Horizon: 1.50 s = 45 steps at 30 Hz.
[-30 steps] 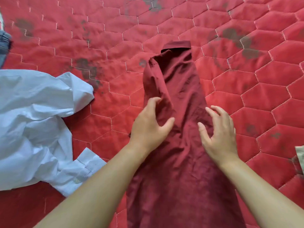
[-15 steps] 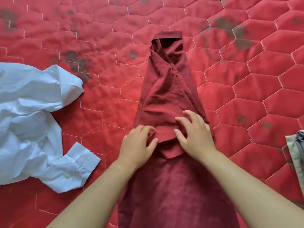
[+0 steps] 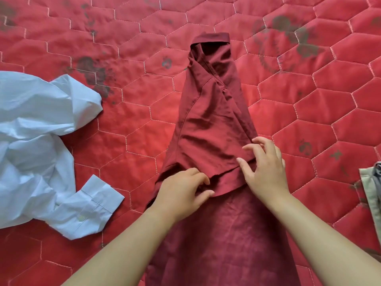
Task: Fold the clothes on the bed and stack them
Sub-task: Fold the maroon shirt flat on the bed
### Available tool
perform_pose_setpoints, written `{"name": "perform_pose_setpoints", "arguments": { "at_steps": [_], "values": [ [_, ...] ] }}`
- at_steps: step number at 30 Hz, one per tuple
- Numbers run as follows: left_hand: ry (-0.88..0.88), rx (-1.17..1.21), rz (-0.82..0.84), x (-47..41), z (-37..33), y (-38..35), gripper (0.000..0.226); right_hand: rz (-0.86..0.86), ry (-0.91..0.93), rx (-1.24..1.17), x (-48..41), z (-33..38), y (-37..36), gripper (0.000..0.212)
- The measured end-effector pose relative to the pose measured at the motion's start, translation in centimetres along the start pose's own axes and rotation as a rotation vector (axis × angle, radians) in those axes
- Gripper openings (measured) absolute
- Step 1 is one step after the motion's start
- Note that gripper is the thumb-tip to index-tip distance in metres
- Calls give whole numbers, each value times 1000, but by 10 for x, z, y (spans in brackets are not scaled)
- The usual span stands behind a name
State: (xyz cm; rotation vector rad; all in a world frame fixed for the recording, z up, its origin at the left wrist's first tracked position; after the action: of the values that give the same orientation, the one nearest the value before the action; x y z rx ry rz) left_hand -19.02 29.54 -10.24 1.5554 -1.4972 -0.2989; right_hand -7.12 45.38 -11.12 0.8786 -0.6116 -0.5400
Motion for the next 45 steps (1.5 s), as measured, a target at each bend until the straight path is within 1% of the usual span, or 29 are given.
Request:
{"name": "perform_pose_setpoints", "arguments": {
  "at_steps": [1, 3, 4, 5, 6, 7, 8, 9, 10, 12, 13, 15, 17, 19, 22, 24, 27, 29, 32, 34, 37, 41, 45],
  "values": [
    [18, 1, -44, -1, 2, 3, 20, 17, -26, 10, 0, -2, -2, 36],
    [101, 13, -266, -6, 10, 16, 21, 52, -97, 12, -5, -6, -7, 51],
    [192, 24, -368, -9, 16, 22, 26, 56, -133, 9, -7, -8, -9, 56],
    [306, 53, -420, -11, 23, 25, 33, 51, -160, 3, -11, -9, -9, 60],
    [418, 100, -412, -14, 31, 25, 43, 45, -175, -17, -14, -11, -10, 61],
    [509, 151, -361, -17, 39, 21, 52, 48, -182, -55, -17, -12, -10, 61],
    [543, 185, -297, -18, 45, 16, 58, 62, -186, -101, -19, -14, -10, 59],
    [512, 211, -244, -19, 49, 11, 62, 85, -185, -137, -20, -15, -11, 57],
    [442, 237, -218, -20, 51, 7, 62, 110, -178, -151, -20, -16, -12, 55],
    [339, 252, -244, -16, 57, 6, 60, 130, -142, -145, -17, -18, -12, 53],
    [341, 253, -287, -12, 61, 8, 60, 127, -122, -145, -15, -19, -11, 54],
    [413, 288, -354, -5, 73, 11, 63, 121, -116, -161, -7, -22, -12, 55],
    [487, 279, -358, 4, 81, 9, 70, 114, -139, -156, 7, -27, -15, 57],
    [482, 252, -345, 16, 80, 3, 71, 99, -168, -144, 28, -30, -19, 57],
    [450, 304, -294, 45, 71, -20, 73, 118, -218, -138, 68, -34, -27, 59],
    [482, 345, -251, 71, 63, -41, 77, 155, -241, -146, 96, -39, -33, 61],
    [536, 358, -239, 115, 50, -71, 80, 193, -259, -171, 136, -48, -38, 61],
    [559, 374, -228, 139, 39, -90, 81, 211, -290, -202, 158, -55, -42, 57],
    [586, 410, -189, 164, 23, -115, 85, 210, -374, -235, 181, -64, -43, 39],
    [581, 473, -186, 172, 14, -122, 84, 162, -357, -260, 189, -64, -37, 24],
    [534, 557, -288, 173, 2, -106, 77, 47, -290, -289, 192, -53, -13, 10],
    [353, 549, -484, 154, -12, -40, 76, -146, -185, -356, 170, -26, 41, 16],
    [232, 538, -599, 110, -10, 47, 68, -299, -74, -492, 104, 8, 95, 29]
  ]
}}
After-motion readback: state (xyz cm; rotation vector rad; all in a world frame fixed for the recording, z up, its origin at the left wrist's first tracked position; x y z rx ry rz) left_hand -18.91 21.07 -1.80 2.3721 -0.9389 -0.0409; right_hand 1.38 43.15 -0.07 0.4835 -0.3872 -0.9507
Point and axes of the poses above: each hand's wrist, its own x-axis away from the middle knuckle, its own y-axis out of the back of the hand, z = x × y, the point moved 4 cm from there along -x, towards the middle knuckle, and after that the axes turned 14 degrees about z, right-handed, at the moved point
